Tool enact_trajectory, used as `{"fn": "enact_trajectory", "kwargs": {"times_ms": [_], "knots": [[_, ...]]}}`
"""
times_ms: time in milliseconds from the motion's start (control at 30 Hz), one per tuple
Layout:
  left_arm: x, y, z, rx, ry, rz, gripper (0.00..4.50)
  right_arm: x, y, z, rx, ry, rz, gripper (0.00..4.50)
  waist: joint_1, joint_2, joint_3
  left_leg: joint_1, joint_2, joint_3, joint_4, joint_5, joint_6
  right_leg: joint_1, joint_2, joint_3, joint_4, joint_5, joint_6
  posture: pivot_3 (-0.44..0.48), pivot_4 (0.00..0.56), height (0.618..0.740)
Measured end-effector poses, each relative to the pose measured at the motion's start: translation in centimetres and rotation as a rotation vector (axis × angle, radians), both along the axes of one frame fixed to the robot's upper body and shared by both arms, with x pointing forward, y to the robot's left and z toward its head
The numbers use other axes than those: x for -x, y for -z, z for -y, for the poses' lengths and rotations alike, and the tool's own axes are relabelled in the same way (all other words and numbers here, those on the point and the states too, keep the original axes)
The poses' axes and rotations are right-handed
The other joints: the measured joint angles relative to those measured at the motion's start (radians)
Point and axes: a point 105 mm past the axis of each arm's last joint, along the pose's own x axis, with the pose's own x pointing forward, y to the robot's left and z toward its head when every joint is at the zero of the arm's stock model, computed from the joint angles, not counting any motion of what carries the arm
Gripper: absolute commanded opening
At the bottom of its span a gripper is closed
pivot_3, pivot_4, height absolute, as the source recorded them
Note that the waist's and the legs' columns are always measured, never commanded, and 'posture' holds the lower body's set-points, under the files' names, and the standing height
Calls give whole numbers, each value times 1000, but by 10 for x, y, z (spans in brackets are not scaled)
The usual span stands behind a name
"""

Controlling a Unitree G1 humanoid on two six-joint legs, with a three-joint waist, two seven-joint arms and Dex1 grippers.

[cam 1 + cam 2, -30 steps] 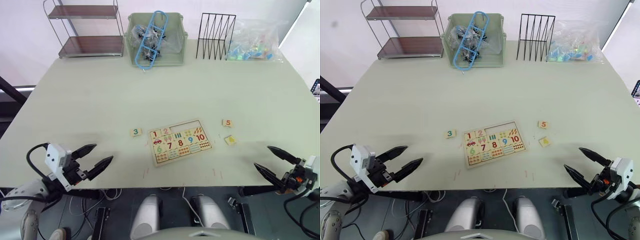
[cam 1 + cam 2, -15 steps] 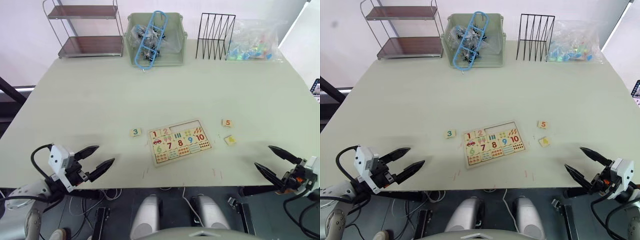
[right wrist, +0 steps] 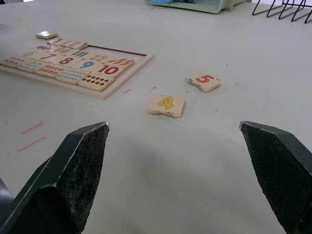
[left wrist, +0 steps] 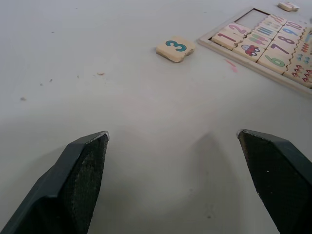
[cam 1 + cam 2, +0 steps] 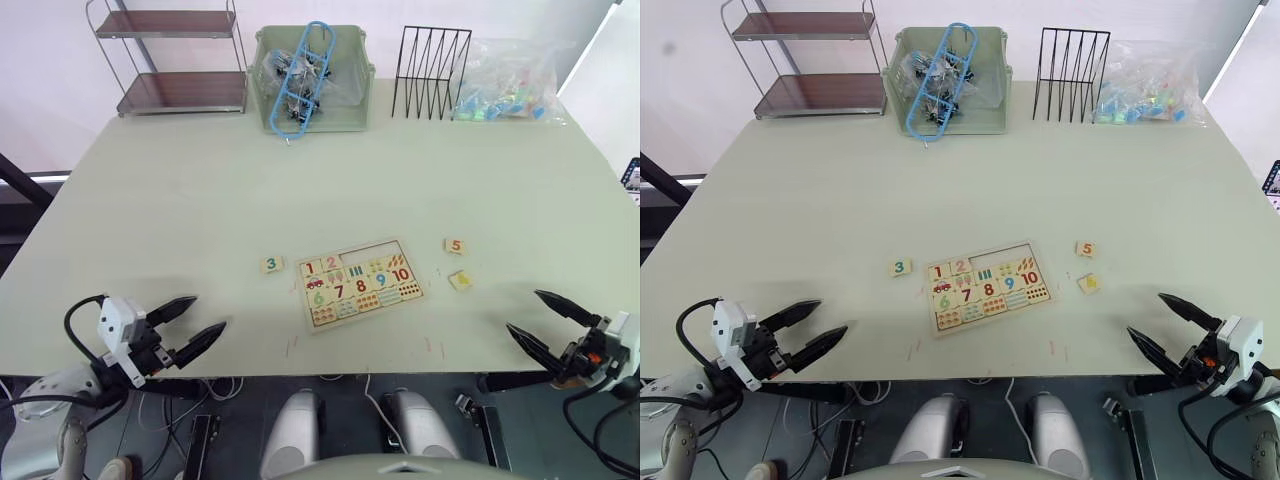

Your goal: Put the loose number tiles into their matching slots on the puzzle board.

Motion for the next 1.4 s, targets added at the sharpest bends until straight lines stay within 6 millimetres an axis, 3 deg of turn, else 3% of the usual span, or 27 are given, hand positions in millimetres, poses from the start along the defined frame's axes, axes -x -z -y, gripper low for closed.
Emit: {"fn": "enact_trajectory", "kwargs": {"times_ms": [933,1100,1400], "knots": [[-19,-23,9,-30,80,70,4466,-2,-4,-5,-1,-8,24,4500,0,0,0,0,0,0,0,0,0,0,0,0,0,0,0,0,150,739],[-23,-18,9,-13,113,56,4466,2,-9,-8,-13,-28,35,4500,0,0,0,0,0,0,0,0,0,0,0,0,0,0,0,0,150,739],[-49,-31,21,-68,267,111,4466,11,-24,-24,-70,-126,53,4500,1,0,0,0,-1,0,0,0,0,0,0,0,0,0,0,0,150,739]]}}
